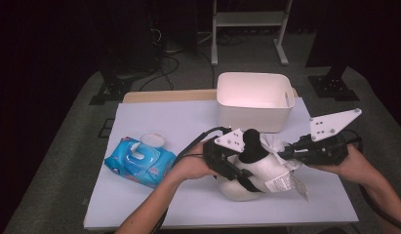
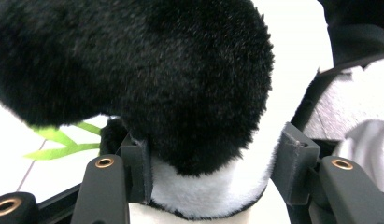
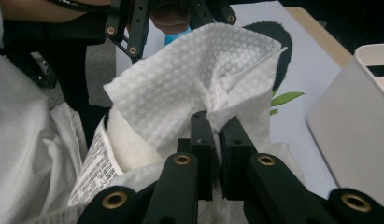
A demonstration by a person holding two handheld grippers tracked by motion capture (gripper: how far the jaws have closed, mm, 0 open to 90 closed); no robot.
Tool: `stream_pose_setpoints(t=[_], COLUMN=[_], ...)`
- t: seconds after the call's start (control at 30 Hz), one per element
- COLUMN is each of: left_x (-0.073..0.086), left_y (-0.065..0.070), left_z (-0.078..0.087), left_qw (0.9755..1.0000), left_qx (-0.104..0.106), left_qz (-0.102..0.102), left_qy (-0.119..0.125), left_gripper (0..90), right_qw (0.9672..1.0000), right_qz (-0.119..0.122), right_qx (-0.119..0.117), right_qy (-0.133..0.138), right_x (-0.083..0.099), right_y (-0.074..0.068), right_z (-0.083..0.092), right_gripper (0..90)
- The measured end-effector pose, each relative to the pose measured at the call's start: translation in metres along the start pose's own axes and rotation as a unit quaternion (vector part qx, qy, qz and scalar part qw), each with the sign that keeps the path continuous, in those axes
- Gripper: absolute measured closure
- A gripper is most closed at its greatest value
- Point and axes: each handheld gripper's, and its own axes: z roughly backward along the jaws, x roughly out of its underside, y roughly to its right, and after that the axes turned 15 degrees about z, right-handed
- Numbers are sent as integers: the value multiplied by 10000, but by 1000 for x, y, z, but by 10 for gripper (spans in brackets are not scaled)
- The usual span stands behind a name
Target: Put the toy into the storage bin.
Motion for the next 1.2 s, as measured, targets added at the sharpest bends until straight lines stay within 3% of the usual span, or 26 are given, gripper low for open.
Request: stream_pose_setpoints(t=[0.13,0.3,0.37,0.53,0.63,0.77,0.93,1.0,1.13,1.2], left_x=[0,-2,-4,-2,-2,-6,-8,-8,-8,-11], left_y=[-1,8,7,-1,1,8,4,2,4,7], left_z=[5,-14,-14,-3,-10,-18,-13,-10,-19,-26], left_qw=[10000,9995,9996,9997,9995,9988,9992,9990,9979,9971], left_qx=[0,120,20,-183,-89,-47,-217,-296,-217,-216], left_qz=[62,-91,-81,149,86,-116,44,93,46,-16], left_qy=[15,-278,-279,-91,-302,-474,-339,-311,-613,-725], left_gripper=[421,421,421,422,422,421,422,422,422,421], right_qw=[9998,9999,9999,9999,9997,9999,9999,9998,9992,9994], right_qz=[-86,-72,-3,-108,-114,-67,-103,-105,-144,-135], right_qx=[-27,-80,-38,10,-48,-39,76,56,-3,-10], right_qy=[-171,-80,-121,-80,-191,-95,-52,-156,-366,-329], right_x=[9,7,3,8,12,8,6,10,16,15], right_y=[-3,1,3,3,1,3,6,4,1,1], right_z=[1,-9,-12,-7,-11,-15,-13,-13,-16,-17], right_gripper=[850,850,850,851,851,851,850,851,850,850])
